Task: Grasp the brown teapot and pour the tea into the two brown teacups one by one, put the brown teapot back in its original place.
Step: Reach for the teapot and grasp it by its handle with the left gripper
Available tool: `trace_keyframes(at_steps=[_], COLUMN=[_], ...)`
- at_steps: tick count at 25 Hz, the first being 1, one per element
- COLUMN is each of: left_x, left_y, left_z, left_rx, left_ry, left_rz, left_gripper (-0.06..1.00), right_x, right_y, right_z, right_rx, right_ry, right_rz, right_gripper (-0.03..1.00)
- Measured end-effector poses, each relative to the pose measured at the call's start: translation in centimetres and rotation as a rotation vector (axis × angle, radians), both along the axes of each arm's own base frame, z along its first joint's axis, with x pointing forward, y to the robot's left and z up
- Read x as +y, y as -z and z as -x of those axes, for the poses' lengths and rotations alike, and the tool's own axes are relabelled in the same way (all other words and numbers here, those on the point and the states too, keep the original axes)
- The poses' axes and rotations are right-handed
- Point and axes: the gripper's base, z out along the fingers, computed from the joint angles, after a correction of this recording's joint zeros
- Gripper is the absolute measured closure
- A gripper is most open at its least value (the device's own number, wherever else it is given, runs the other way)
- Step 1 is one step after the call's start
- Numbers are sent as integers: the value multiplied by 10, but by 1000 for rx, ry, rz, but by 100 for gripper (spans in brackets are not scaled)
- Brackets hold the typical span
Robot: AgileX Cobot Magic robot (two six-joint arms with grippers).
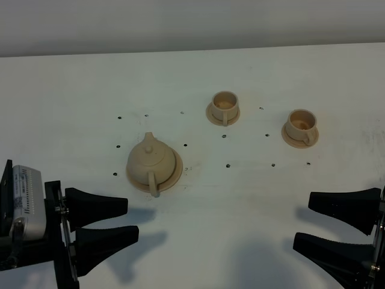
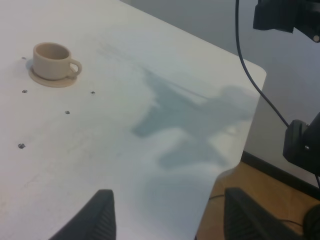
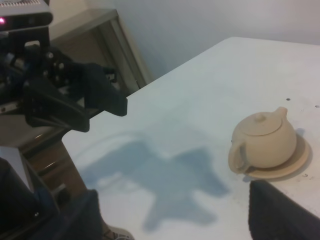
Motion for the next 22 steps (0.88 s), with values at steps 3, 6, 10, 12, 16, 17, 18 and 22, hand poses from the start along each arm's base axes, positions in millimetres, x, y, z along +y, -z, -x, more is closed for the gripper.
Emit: trace_keyframes(at_steps=[3, 6, 10, 12, 16, 17, 18, 22], left_x=[0, 0, 0, 0, 0, 0, 0, 0], left_y=[0, 0, 0, 0, 0, 0, 0, 1], left_z=[0, 0, 0, 0, 0, 0, 0, -1], left_rx=[0, 0, 0, 0, 0, 0, 0, 11], left_ry=[0, 0, -1, -1, -3, -3, -6, -13], left_rz=[0, 0, -1, -1, -2, -2, -5, -3], left_gripper=[41, 41, 41, 41, 41, 41, 41, 41], right_x=[0, 0, 0, 0, 0, 0, 0, 1], right_y=[0, 0, 0, 0, -1, -3, -4, -10], right_z=[0, 0, 0, 0, -1, -1, -2, -2], right_rx=[0, 0, 0, 0, 0, -1, -2, -19], right_ry=[-1, -1, -1, -1, 8, 17, 21, 3], right_rz=[0, 0, 0, 0, -14, -31, -50, -75], right_gripper=[37, 37, 37, 37, 37, 37, 37, 37])
